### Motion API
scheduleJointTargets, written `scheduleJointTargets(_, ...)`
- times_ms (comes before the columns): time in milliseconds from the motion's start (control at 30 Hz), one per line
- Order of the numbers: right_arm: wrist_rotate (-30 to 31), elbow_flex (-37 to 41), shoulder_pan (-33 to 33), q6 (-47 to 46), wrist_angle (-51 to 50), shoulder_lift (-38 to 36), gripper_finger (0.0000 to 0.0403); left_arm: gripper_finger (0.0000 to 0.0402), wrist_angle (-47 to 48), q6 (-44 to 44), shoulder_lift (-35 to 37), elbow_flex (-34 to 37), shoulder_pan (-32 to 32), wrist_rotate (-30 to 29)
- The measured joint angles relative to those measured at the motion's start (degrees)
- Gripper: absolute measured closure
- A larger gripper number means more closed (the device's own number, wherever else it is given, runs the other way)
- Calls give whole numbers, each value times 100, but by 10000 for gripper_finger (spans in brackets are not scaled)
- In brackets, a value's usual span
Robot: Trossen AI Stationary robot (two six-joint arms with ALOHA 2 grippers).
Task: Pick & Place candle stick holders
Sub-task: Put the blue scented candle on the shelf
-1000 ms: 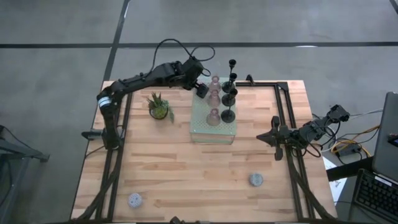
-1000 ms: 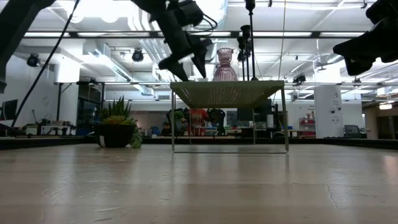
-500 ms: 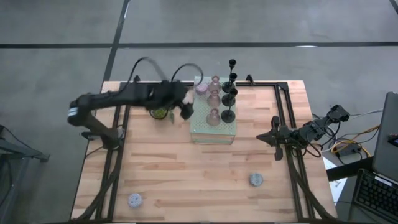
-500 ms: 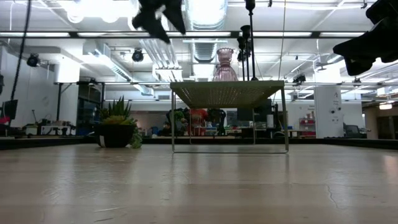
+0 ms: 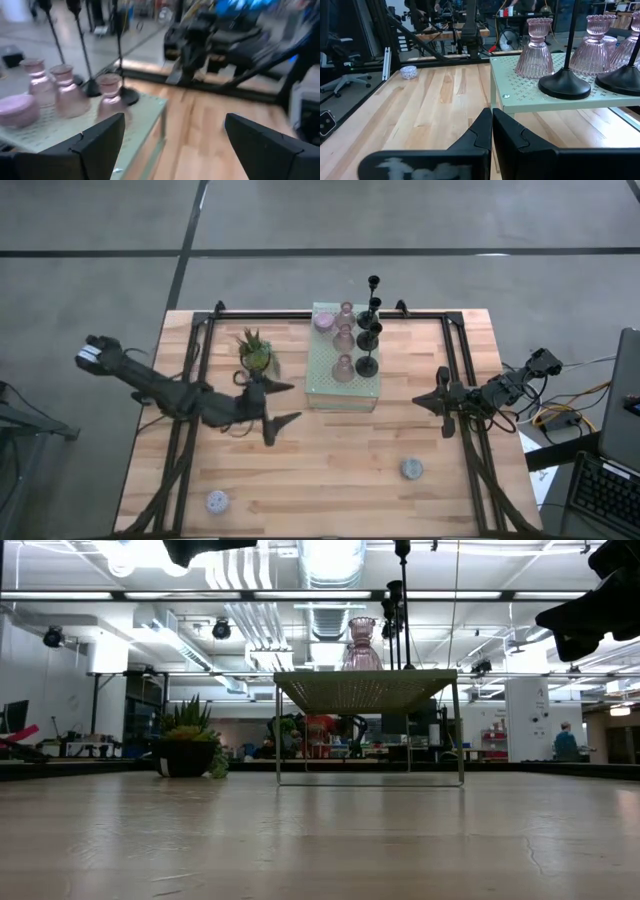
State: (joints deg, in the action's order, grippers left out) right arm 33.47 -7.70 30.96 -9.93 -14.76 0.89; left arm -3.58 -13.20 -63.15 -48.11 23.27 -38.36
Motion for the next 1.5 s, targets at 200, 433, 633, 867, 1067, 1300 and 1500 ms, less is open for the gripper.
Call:
scheduleJointTargets(200,0,0,0,1,0,0,394,54,-3400,1164,-48,1603,306,325)
scheduleJointTargets(433,2,-1,-2,-11,0,0,394,55,-6109,1814,-440,2586,234,1158)
scheduleJointTargets(633,0,-1,0,-4,0,0,394,54,-6011,1851,-597,2533,234,1786)
scheduleJointTargets(867,0,-1,0,-3,0,0,394,55,-5765,1763,-829,2435,234,1950)
scheduleJointTargets(1067,2,1,-2,-5,37,2,394,54,-5777,1689,-894,2410,234,1947)
scheduleJointTargets(1300,-31,7,-2,-304,796,9,394,57,-5776,1715,-895,2410,234,1925)
scheduleJointTargets(1500,526,-21,-1,428,2335,8,394,57,-5739,1707,-895,2410,234,1908)
